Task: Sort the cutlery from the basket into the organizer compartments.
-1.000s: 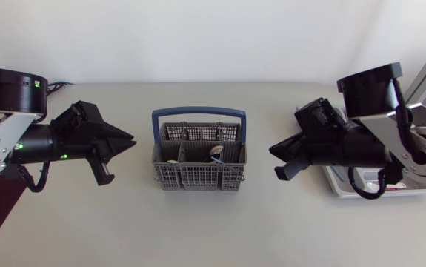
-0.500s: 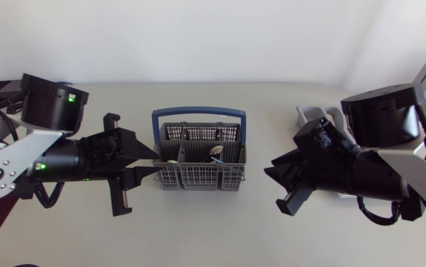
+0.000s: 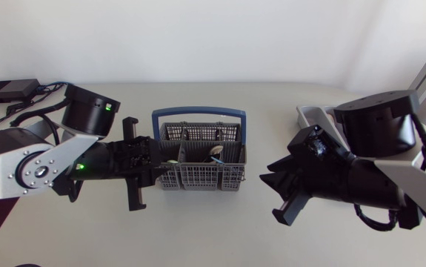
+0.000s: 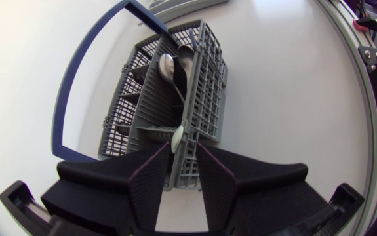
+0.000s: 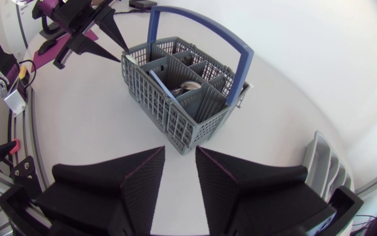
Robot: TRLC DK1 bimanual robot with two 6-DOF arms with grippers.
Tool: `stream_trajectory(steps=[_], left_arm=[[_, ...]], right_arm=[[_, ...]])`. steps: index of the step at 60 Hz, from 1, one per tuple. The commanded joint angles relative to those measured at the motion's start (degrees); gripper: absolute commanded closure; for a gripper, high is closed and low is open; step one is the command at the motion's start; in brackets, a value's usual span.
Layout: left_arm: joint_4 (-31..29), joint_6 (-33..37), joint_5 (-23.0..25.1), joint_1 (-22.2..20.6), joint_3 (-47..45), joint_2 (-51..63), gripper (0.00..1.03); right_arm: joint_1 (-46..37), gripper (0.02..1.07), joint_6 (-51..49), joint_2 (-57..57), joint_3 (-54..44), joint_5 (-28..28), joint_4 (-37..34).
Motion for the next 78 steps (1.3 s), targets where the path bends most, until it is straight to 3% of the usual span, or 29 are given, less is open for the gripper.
stream_trajectory(steps=[1,37,46,65,78], left_arm=[[1.34,1.7,-0.56,-0.58,2.21,1.72,0.73],[2.57,3.02,-1.61,-1.02,4.4,5.67,0.76],[2.4,3.72,-1.79,-1.37,5.2,7.17,0.8],[2.04,5.04,-2.14,-1.1,5.46,8.66,1.0],[2.4,5.65,-2.05,-0.4,4.49,6.11,1.0]], right_arm=[[0.85,0.69,-0.11,-0.29,-1.43,1.04,0.09],[3.84,0.69,-0.02,2.35,-1.25,2.88,2.46],[3.93,0.69,-0.02,2.26,-1.34,2.97,2.46],[4.19,0.69,-0.02,2.44,-1.34,2.97,2.46],[4.45,0.69,-0.02,2.7,-1.25,3.06,2.46]])
